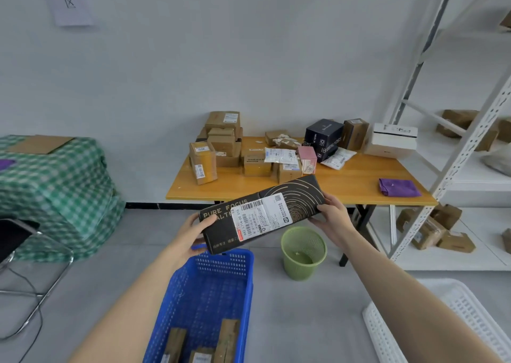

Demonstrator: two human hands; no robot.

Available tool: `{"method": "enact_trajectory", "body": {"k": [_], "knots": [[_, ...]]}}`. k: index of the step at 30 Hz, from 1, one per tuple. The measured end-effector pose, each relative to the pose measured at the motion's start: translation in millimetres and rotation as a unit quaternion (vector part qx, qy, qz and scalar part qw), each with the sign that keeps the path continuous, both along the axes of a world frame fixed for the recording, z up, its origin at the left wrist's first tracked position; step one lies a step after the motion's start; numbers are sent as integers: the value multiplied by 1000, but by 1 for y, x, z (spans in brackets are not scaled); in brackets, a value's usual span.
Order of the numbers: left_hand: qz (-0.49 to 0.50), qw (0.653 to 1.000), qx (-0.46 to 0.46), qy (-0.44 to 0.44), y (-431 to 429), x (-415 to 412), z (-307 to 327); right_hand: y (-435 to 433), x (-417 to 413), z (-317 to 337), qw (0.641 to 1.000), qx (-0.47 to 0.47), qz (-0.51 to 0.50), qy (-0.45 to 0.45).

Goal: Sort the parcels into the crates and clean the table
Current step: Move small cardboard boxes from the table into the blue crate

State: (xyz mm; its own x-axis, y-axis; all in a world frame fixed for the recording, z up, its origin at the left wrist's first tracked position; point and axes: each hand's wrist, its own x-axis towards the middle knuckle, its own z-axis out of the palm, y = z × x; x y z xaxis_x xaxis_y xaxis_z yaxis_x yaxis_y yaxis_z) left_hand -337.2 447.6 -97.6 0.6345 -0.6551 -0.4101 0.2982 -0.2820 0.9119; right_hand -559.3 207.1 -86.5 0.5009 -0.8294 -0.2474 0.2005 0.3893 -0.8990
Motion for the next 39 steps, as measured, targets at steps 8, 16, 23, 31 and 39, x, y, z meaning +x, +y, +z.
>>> {"method": "enact_trajectory", "body": {"k": [8,16,23,31,39], "knots": [[-101,991,50,70,24,56,-8,60,106,-16,995,35,95,4],[-65,984,63,150,21,140,-37,148,216,-74,955,70,237,163],[-79,965,62,241,47,172,-105,195,250,-134,957,176,187,135],[-91,950,193,228,86,173,-194,222,250,-208,937,179,180,240],[-88,940,212,252,113,161,-291,254,252,-315,905,228,153,323]]}}
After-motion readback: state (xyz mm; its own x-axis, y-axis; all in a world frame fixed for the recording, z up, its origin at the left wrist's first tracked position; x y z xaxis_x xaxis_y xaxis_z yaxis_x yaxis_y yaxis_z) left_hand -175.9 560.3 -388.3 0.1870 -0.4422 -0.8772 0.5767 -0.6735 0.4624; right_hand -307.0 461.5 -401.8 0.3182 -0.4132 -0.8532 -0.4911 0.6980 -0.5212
